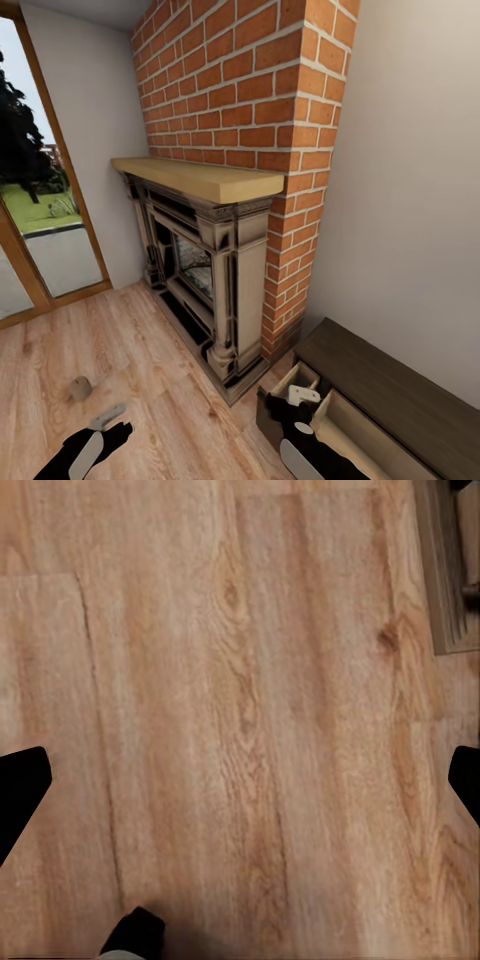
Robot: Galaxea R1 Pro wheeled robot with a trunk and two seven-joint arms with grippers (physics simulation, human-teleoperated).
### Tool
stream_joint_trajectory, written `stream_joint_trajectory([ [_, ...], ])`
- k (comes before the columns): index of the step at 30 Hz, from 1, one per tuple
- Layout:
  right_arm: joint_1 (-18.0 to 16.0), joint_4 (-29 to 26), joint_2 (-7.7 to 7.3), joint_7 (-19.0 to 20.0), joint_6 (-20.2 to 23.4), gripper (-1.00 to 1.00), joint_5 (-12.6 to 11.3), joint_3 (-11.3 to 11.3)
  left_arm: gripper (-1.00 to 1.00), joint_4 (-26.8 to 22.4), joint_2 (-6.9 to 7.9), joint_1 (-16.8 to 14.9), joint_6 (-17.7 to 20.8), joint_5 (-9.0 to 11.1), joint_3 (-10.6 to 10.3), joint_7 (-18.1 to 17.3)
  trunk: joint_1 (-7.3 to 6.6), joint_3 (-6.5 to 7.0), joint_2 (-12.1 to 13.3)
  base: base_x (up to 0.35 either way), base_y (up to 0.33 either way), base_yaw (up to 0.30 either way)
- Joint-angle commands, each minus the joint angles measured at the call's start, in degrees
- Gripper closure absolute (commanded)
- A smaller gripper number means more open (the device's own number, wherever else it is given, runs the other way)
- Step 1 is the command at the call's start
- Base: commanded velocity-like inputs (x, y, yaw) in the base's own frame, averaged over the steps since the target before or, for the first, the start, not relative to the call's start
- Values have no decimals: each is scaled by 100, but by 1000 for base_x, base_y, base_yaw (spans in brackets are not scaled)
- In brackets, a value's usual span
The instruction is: Place each of the two pumpkins and all three candles from the living room inside a cabinet in the living room (use any cabinet), then make sure every cabinet is closed, and position the cauldron so it is next to a table in the living room.
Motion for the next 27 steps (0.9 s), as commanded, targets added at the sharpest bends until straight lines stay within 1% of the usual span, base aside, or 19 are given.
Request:
stream_joint_trajectory([
  [1,-8,-12,-8,-40,-8,-100,-40,35,-100,-11,2,-1,27,60,7,37,1,-8,-6,0,0,291],
  [27,-8,-3,-8,-40,-8,-100,-41,37,-100,-9,16,-2,16,60,12,25,1,-8,-6,0,0,291],
])
